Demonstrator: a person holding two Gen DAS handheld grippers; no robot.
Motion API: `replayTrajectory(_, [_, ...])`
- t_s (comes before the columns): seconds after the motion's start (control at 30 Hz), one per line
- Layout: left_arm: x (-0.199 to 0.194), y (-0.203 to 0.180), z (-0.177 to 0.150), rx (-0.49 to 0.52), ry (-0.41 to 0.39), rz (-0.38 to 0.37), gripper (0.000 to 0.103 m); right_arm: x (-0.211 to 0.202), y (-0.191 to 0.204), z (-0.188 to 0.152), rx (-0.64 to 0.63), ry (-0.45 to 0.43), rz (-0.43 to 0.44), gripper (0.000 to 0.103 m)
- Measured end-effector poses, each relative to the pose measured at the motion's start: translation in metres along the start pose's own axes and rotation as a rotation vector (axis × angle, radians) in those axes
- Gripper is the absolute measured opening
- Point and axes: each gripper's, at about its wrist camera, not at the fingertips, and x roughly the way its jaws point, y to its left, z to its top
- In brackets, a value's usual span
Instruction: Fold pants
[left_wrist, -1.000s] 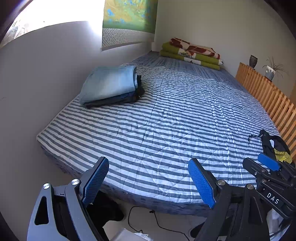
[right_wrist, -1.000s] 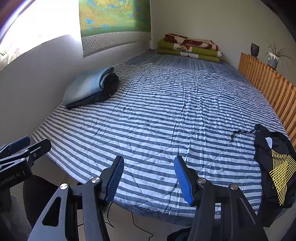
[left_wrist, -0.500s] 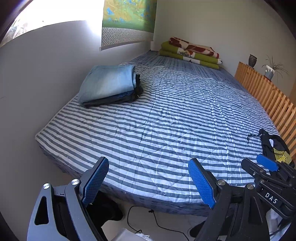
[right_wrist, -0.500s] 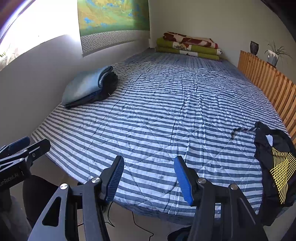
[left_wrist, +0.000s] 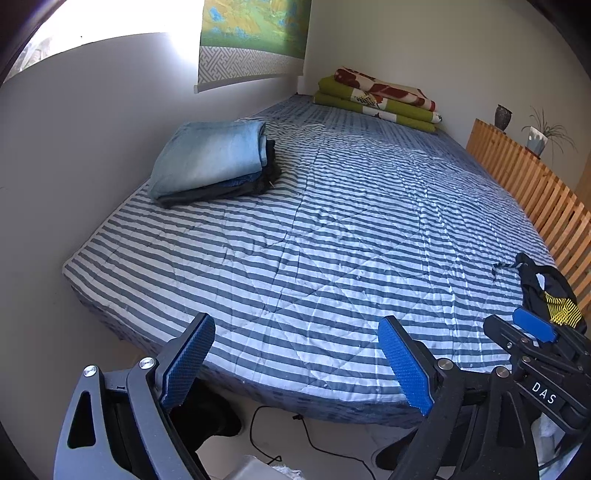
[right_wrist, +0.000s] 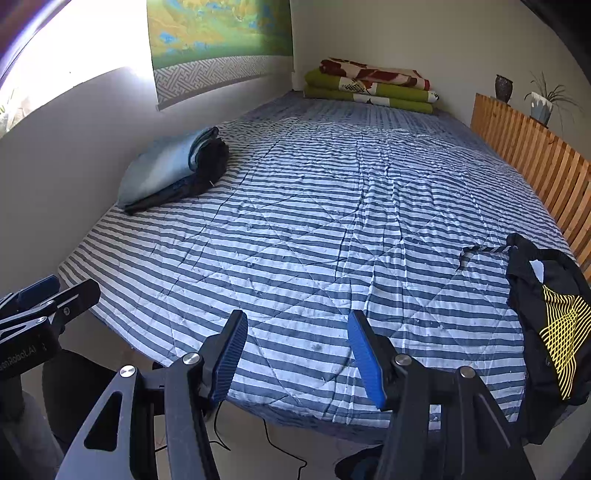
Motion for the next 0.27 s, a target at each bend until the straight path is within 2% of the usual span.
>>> replayTrajectory(0.2, [0.015, 0.001, 0.002, -0.010, 0.030, -0.035, 0.092, 0.004, -0.004, 0.001, 0.017, 0.004, -0.013, 0.052])
replayTrajectory(0.27, [0.025, 0.001, 0.005, -0.003, 0.039, -0.024, 0.092, 0.008, -0.006, 0.000, 0.026, 0.009, -0.026, 0.052])
